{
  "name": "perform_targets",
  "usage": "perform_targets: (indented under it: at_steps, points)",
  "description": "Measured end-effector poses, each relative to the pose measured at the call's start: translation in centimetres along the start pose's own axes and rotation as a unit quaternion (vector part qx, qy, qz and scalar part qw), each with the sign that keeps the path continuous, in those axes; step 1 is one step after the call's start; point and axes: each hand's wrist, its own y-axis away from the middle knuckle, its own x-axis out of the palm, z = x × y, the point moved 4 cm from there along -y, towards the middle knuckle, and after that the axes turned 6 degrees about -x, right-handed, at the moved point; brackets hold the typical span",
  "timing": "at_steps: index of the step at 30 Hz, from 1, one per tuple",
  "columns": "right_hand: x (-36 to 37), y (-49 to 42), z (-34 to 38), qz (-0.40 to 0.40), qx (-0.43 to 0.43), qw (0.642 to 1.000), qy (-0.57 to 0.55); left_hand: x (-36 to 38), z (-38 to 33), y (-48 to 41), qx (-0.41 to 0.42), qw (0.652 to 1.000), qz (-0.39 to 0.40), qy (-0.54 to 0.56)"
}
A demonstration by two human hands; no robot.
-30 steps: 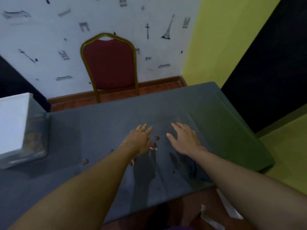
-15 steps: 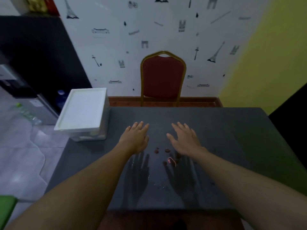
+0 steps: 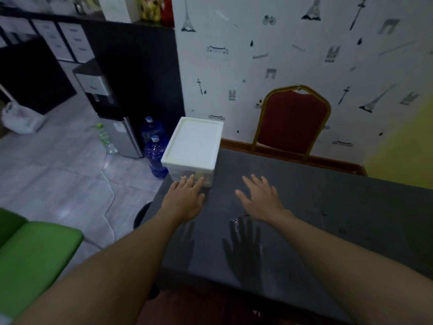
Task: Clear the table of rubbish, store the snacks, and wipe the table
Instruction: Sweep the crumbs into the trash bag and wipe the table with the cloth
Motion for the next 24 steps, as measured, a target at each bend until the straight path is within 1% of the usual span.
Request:
perform_targets:
  at_steps: [8, 12, 15, 21, 24]
  points:
    - [2.9, -3.7, 7.3, 0.041, -0.073, 0.996, -0.021, 0.3, 8.4, 2.1, -0.073, 0.997, 0.002, 0.027]
    - [4.8, -6.4, 11.5, 0.06, -0.147, 0.987, -0.029, 0.4, 12.7, 2.4, -0.132, 0.991, -0.004, 0.037]
    - [6.3, -8.9, 14.5, 0.091, -0.182, 0.979, -0.031, 0.4, 15.8, 2.4, -0.172, 0.984, 0.008, 0.049]
    - [9.6, -12.7, 20.3, 0.176, -0.22, 0.959, -0.029, 1.1, 21.3, 2.5, -0.236, 0.97, 0.018, 0.058]
    - [10.7, -14.4, 22.7, 0.19, -0.235, 0.952, -0.04, 1.6, 23.5, 2.5, -0.258, 0.964, 0.026, 0.067]
